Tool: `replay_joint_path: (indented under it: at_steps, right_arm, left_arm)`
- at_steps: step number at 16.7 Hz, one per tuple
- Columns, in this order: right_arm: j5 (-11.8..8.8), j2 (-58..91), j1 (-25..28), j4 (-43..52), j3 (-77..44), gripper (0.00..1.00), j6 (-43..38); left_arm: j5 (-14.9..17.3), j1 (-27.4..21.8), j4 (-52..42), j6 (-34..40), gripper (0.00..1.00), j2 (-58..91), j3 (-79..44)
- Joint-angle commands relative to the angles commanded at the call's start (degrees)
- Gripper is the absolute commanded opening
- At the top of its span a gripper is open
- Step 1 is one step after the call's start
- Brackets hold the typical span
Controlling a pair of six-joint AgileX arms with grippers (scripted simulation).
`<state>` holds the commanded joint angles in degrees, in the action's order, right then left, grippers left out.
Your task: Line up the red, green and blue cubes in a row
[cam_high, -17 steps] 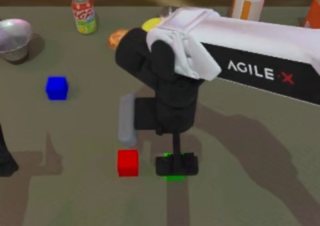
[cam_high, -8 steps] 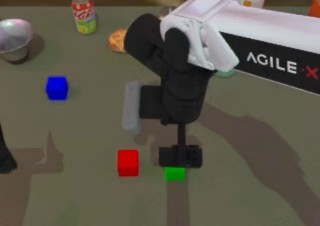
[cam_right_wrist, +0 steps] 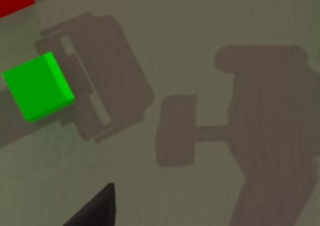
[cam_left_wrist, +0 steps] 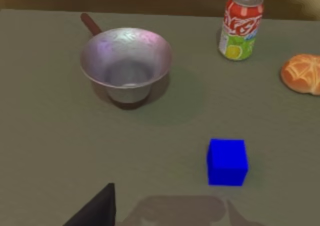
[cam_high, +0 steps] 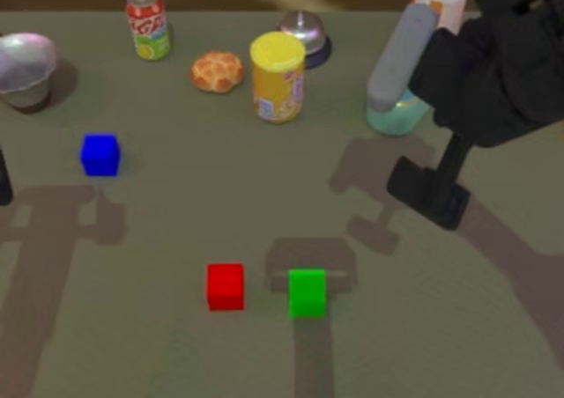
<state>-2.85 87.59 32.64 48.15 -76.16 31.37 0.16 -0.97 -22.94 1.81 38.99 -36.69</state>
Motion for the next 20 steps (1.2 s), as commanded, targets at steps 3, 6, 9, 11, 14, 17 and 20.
replay_joint_path:
  at_steps: [3, 6, 9, 11, 14, 17, 20]
  right_arm:
    - [-0.6, -18.1, -7.1, -9.5, 14.8, 1.00, -6.1]
    - [-0.7, -36.6, -14.2, -18.9, 30.6, 1.00, -12.5]
    - [-0.2, -53.0, -20.2, -27.5, 45.4, 1.00, -18.4]
    - [0.3, -62.1, -23.6, -32.7, 53.9, 1.00, -21.8]
    - [1.3, -74.0, -27.8, -39.9, 64.8, 1.00, -26.3]
    - [2.2, -82.9, -30.7, -45.3, 72.3, 1.00, -29.6]
    - [2.8, -87.2, -32.0, -47.9, 75.9, 1.00, -31.2]
  left_arm:
    - [-0.1, -0.9, -10.6, 0.6, 1.00, 21.0, -17.2]
    - [-0.2, -1.9, -21.5, 1.3, 1.00, 41.5, -33.8]
    - [-0.2, -2.9, -31.6, 1.9, 1.00, 59.3, -48.6]
    - [-0.2, -3.4, -37.4, 2.3, 1.00, 69.5, -57.8]
    - [-0.1, -4.2, -44.6, 2.9, 1.00, 82.8, -70.2]
    - [0.0, -4.7, -49.6, 3.3, 1.00, 92.3, -79.4]
    - [0.1, -5.0, -51.9, 3.5, 1.00, 96.5, -83.8]
